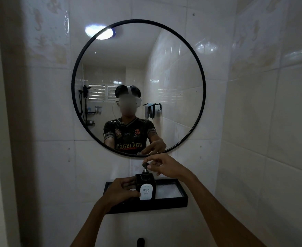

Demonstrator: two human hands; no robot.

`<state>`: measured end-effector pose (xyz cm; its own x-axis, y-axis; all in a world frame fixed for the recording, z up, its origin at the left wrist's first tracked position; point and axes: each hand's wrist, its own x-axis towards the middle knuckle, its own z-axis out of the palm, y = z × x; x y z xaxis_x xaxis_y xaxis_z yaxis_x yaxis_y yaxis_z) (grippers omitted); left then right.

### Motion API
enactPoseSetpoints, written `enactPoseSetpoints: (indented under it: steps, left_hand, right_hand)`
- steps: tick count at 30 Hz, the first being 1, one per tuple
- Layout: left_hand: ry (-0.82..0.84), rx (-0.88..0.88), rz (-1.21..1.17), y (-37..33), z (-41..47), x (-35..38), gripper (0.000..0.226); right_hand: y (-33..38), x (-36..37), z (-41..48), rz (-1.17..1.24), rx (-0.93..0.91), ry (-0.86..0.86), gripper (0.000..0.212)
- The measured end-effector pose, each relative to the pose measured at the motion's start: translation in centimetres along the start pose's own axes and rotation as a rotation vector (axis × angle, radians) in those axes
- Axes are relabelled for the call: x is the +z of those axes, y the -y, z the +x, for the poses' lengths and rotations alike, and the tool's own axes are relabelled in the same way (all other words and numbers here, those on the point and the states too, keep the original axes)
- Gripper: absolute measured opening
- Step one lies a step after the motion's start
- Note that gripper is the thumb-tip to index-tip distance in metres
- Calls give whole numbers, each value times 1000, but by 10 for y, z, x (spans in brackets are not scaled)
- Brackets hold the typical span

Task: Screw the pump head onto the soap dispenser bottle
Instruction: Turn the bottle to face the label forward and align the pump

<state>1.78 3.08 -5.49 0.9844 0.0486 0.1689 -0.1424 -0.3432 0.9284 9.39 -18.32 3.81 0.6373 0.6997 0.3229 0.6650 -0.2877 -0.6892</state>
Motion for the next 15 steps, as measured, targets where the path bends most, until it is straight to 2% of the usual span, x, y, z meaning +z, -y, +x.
enactPoseSetpoints:
  steps: [15]
  left_hand:
    - [8, -18, 20, -2, -1, 0, 73]
  right_hand:
    - [4, -2, -1, 25, 23, 9, 25]
